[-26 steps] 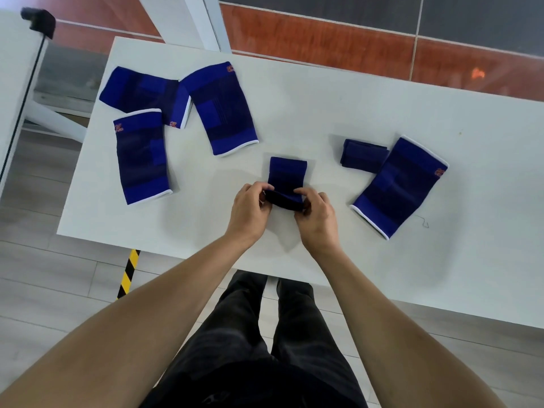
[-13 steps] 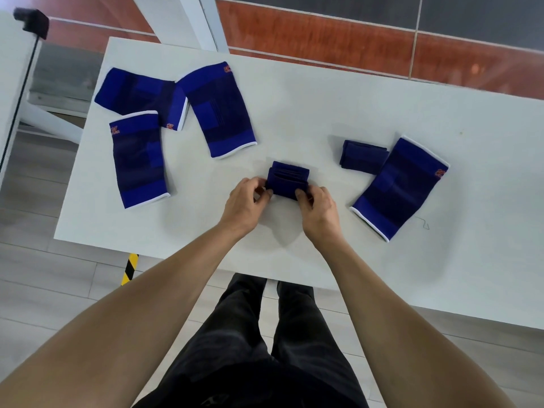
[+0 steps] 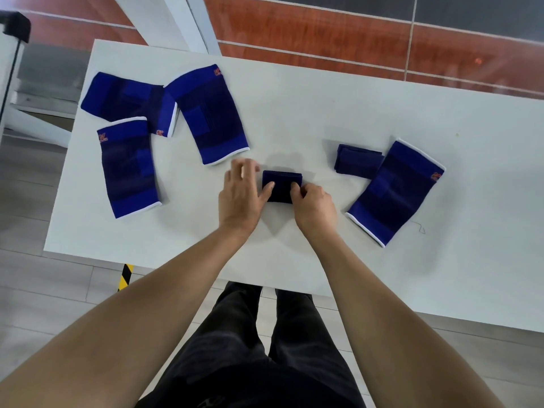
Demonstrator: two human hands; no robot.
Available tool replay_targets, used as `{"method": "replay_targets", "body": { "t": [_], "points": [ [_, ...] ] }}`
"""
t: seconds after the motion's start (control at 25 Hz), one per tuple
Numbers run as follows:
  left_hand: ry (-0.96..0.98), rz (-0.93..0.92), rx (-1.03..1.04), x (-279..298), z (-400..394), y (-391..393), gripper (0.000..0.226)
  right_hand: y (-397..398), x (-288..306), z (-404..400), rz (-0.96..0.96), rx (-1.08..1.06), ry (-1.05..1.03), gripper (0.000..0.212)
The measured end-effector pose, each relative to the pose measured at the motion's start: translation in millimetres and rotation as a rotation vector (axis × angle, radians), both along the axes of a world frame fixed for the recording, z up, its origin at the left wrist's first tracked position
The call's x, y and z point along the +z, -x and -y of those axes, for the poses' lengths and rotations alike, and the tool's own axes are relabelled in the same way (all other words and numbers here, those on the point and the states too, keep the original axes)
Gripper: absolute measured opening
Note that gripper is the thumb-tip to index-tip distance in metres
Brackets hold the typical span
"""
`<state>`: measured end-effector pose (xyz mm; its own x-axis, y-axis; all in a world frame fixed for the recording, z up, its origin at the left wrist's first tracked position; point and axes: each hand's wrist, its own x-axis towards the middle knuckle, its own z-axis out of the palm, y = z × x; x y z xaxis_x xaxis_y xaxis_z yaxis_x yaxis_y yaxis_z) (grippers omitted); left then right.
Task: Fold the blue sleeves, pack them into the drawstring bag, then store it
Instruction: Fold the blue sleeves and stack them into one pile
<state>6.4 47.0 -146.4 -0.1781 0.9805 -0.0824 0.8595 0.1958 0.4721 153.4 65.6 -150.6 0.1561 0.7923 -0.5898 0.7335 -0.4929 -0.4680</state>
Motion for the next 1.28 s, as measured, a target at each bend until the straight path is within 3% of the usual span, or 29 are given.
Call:
{"method": "replay_targets", "body": {
  "t": [0.12, 0.2, 0.28, 0.4, 0.52, 0.72, 0.96, 1.28],
  "points": [
    [-0.175, -0.267, -0.356, -19.7, 5.6, 4.9, 0.041, 3.2, -1.3, -0.6, 0.083, 0.05, -0.02, 0.041],
    [-0.166, -0.322, -0.345, -31.1, 10.2, 6.7, 0.044, 0.3, -2.8, 2.9, 0.128, 0.063, -0.108, 0.039],
    [-0.161, -0.314, -0.328, -37.7, 13.1, 5.4, 0.048, -4.5, -4.6, 8.2, 0.154, 0.085, -0.33, 0.033],
    [-0.157, -0.286, -0.335, -40.4, 10.6, 4.5, 0.055, -6.2, -15.4, 10.7, 0.281, 0.317, -0.674, 0.012],
    [-0.176, -0.296, -0.341, -41.4, 0.0, 4.6, 0.051, -16.0, -20.4, 12.4, 0.358, 0.437, -0.797, 0.024],
    [-0.191, -0.313, -0.398, -47.8, -41.9, -8.1, 0.049, -39.4, -25.5, 18.4, 0.484, 0.507, -0.678, 0.052],
    [-0.175, -0.35, -0.385, -51.1, -77.9, -29.3, 0.052, -44.5, -16.5, -16.0, 0.59, 0.483, -0.641, 0.051],
    [-0.054, -0.291, -0.399, -34.1, -95.0, -38.8, 0.048, -45.2, -7.1, -22.1, 0.538, 0.442, -0.54, 0.062]
  ]
}}
